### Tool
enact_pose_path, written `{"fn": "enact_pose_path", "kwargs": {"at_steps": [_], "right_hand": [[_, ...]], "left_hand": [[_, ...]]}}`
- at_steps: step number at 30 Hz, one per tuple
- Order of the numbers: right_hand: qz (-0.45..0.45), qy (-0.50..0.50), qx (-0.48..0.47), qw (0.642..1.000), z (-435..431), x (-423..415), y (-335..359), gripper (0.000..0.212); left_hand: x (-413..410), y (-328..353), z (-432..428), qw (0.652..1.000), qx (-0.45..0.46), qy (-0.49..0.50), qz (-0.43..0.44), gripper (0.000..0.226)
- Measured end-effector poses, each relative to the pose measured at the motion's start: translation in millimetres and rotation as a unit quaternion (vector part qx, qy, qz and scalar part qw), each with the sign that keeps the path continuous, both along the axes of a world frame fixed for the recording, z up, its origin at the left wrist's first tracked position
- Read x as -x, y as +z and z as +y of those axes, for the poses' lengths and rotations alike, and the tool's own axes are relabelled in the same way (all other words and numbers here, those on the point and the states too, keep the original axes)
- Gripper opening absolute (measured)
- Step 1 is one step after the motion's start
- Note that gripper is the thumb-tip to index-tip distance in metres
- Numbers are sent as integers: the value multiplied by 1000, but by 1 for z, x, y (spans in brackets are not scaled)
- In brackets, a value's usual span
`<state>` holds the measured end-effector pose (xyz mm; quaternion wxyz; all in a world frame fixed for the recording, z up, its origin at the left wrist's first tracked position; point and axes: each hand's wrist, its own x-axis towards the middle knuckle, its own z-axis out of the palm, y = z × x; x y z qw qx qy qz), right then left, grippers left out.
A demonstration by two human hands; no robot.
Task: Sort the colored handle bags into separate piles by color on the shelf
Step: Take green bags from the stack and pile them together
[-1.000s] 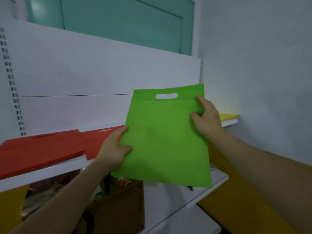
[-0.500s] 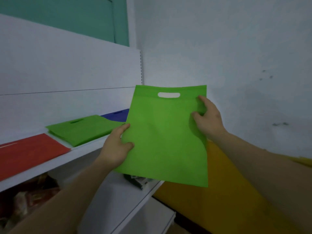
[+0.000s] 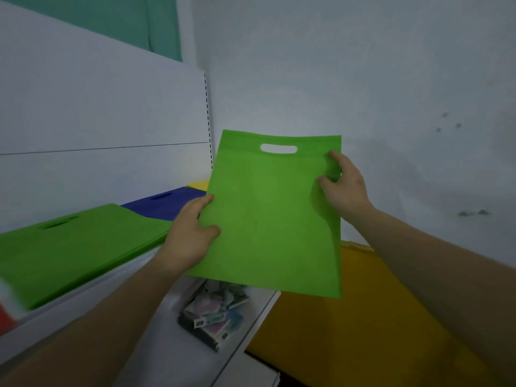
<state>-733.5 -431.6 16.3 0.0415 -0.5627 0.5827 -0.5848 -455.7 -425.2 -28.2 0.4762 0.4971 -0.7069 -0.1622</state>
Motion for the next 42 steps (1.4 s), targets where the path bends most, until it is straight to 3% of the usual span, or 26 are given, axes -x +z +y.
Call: {"fn": "enact_pose_path", "kwargs": {"at_steps": [11, 21, 25, 29, 36, 42], "right_hand": [[5, 169, 24, 985, -151, -96, 10, 59], [-16, 399, 17, 917, -226, -222, 16, 50], [-14, 477, -38, 878, -221, -271, 11, 54], [76, 542, -100, 831, -212, -303, 2, 62], [205, 482, -67, 849, -216, -324, -15, 52], [391, 469, -146, 778, -217, -327, -28, 60]], "left_hand": [[-65, 23, -38, 982, 8, 189, -4, 65], [-112, 33, -8, 905, -24, 424, 33, 64], [-129, 29, 20, 871, -38, 488, 48, 64], [-140, 21, 41, 851, -59, 520, 52, 64], [-139, 17, 48, 855, -117, 499, -73, 58], [-135, 10, 58, 860, -283, 392, -162, 78]]}}
